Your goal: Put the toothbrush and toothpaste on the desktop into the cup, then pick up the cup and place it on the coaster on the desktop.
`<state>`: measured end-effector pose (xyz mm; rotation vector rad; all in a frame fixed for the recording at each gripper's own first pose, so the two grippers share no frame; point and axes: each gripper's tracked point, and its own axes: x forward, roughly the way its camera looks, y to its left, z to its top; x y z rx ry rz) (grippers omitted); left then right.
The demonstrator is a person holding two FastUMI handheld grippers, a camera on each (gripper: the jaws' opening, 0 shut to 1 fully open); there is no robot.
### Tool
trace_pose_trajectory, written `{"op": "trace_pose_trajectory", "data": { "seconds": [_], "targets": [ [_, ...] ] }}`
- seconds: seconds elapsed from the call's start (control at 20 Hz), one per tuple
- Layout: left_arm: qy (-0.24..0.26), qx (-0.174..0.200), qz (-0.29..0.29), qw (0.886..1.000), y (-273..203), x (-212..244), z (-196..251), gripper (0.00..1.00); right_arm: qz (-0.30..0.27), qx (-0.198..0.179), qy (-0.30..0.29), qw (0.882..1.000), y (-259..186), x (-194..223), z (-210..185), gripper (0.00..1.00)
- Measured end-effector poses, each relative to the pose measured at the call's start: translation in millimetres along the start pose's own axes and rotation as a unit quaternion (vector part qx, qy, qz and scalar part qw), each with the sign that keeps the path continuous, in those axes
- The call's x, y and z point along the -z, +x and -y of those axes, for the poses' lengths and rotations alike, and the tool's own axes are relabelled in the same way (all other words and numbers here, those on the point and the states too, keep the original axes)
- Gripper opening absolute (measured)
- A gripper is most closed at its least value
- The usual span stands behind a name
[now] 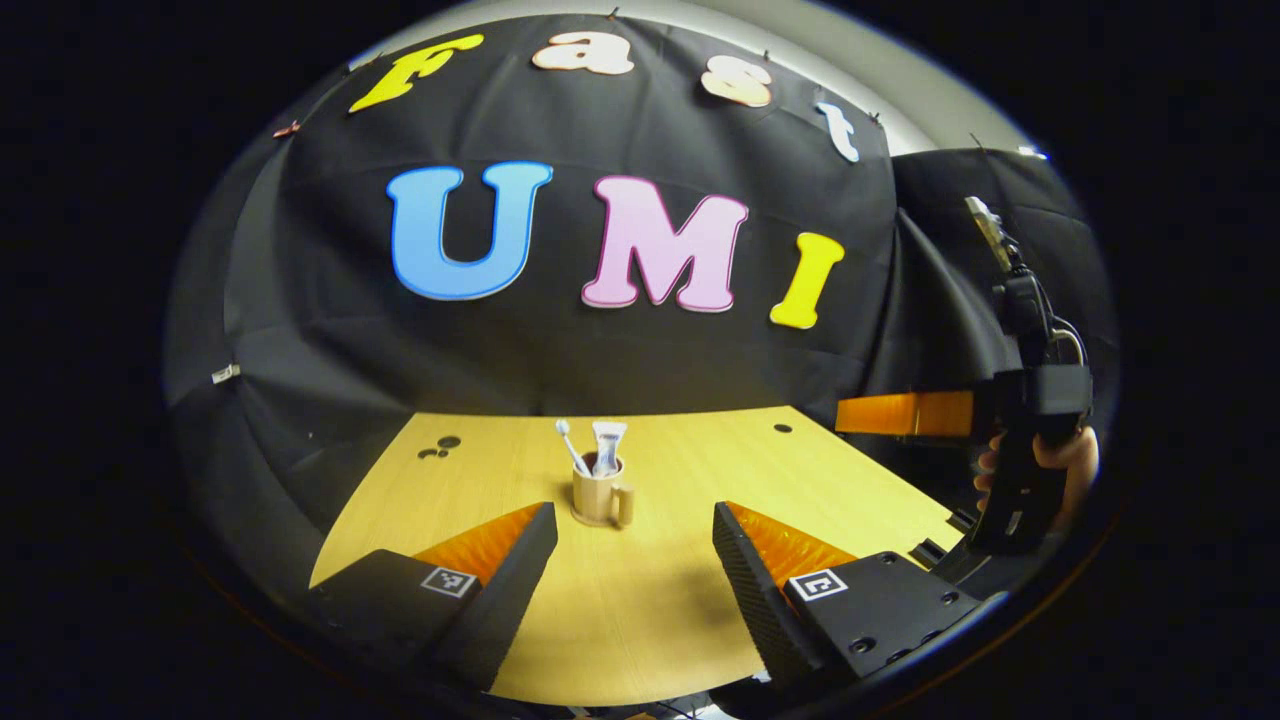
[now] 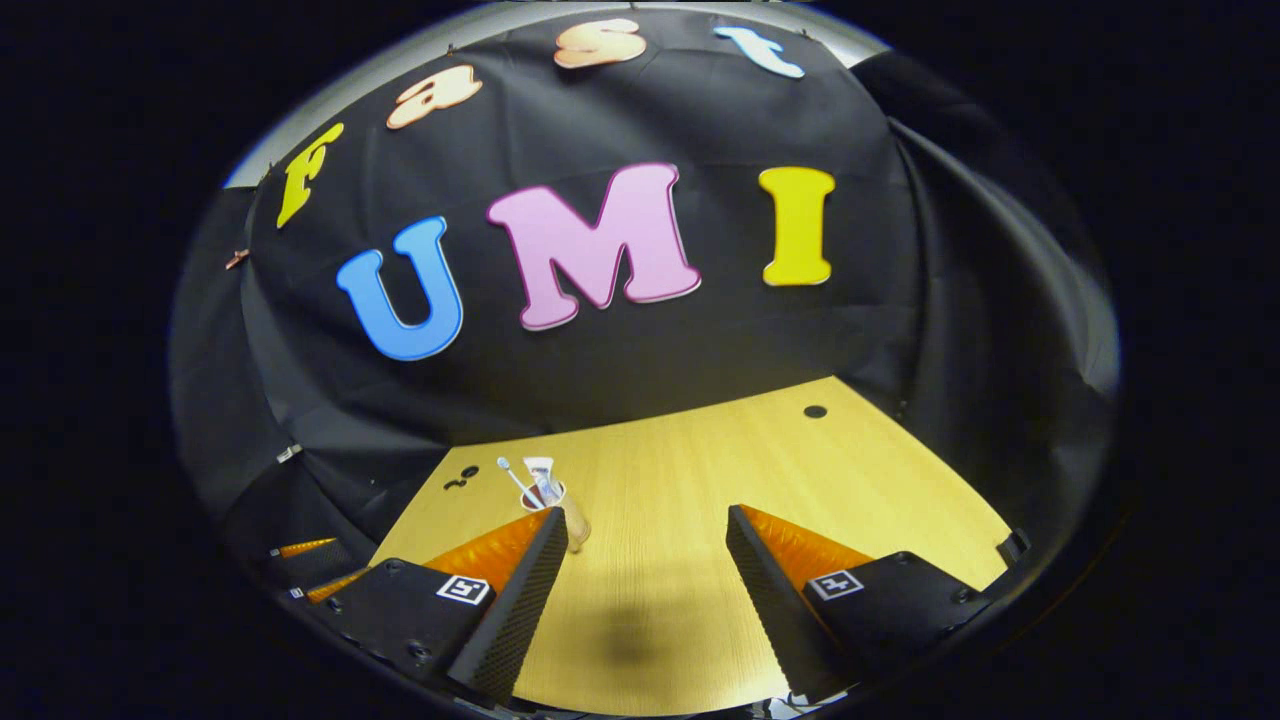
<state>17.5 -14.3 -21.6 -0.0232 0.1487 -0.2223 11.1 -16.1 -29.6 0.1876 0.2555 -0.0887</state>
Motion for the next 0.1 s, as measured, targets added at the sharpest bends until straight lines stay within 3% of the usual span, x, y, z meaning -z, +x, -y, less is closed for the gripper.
{"op": "trace_pose_trajectory", "data": {
  "seconds": [0.1],
  "targets": [
    [0.001,0.002,0.017,1.000,-2.2,-11.9,7.4,0.98,0.019,0.019,0.005,1.000,-11.0,-4.3,7.4,0.98]
  ]
}}
